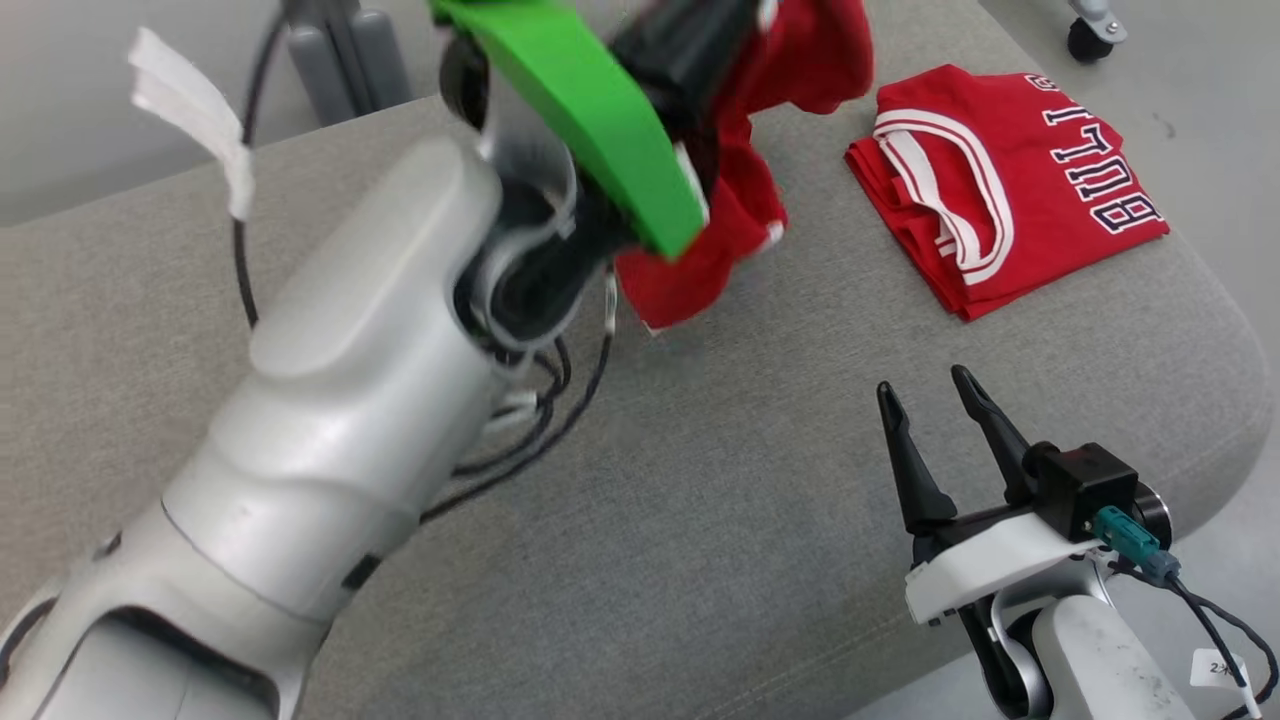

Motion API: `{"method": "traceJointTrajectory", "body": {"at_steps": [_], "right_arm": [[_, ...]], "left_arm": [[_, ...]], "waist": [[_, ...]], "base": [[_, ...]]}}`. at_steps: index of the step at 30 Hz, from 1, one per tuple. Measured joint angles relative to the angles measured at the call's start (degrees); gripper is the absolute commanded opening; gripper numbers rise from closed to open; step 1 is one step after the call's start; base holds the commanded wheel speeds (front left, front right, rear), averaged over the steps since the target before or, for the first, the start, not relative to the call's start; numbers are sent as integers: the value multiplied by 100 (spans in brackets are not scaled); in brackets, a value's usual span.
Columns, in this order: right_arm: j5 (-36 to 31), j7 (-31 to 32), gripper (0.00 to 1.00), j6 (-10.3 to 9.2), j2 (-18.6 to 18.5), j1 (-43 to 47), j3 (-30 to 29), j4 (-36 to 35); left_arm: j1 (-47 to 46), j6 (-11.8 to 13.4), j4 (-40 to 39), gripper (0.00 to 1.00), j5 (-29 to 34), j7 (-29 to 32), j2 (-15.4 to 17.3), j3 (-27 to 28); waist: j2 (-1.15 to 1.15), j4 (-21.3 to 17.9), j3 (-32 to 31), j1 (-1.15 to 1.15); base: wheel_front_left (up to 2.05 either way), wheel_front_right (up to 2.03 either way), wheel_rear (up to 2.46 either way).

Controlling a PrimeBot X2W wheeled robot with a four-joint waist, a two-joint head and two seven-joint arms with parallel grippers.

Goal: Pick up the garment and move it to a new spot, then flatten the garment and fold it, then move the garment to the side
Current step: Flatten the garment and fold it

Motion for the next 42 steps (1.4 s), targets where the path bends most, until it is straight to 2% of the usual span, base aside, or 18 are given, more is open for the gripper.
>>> {"method": "traceJointTrajectory", "body": {"at_steps": [7, 10, 12, 16, 19, 24, 27, 28, 29, 30, 38, 42], "right_arm": [[-11, 93, 100, -1, -63, 18, -65, -171], [-20, 145, 100, 0, -90, 13, -63, -238], [-20, 177, 100, -1, -97, 7, -47, -266], [-19, 220, 100, -1, -110, 3, -56, -309], [-20, 245, 100, 0, -99, 4, -60, -319], [-32, 281, 100, 0, -77, 10, -77, -335], [-51, 293, 100, 0, -73, 26, -107, -339], [-48, 293, 100, 0, -76, 31, -116, -336], [-45, 293, 100, -1, -75, 43, -129, -338], [-45, 293, 100, 0, -74, 53, -135, -341], [-44, 321, 100, 0, -118, 197, -348, -392], [-53, 345, 100, -1, -121, 321, -480, -439]], "left_arm": [[1505, -1, -1124, 0, -235, 1056, 1146, -1645], [1792, 51, -957, 0, 65, 1236, 1735, -1990], [1881, 264, -773, 0, 257, 1185, 1983, -2040], [1931, 665, -495, 0, 684, 1084, 2256, -2168], [1998, 875, -348, 0, 838, 883, 2416, -2132], [2189, 1137, -160, 0, 951, 415, 2530, -2014], [2384, 1212, -134, 0, 916, 90, 2503, -1920], [2458, 1262, -131, 13, 915, -109, 2480, -1852], [2519, 1300, -125, 45, 893, -257, 2452, -1789], [2571, 1324, -123, 100, 891, -376, 2435, -1769], [3286, 1569, -148, 100, 783, -1551, 2236, -1362], [3682, 1621, -243, 100, 679, -1800, 2069, -766]], "waist": [[0, 430, 30, 0], [0, 647, 48, 0], [0, 804, 60, 0], [0, 1079, 74, 0], [0, 1258, 74, 0], [0, 1448, 33, 0], [0, 1498, -29, 0], [0, 1511, -54, 0], [0, 1521, -82, 0], [0, 1527, -106, 0], [0, 1598, -374, 0], [0, 1697, -517, 0]], "base": [[0, 0, 0], [0, 0, 0], [0, 0, 0], [0, 0, 0], [0, 0, 0], [0, 0, 0], [0, 0, 0], [0, 0, 0], [0, 0, 0], [0, 0, 0], [0, 0, 0], [0, 0, 0]]}}
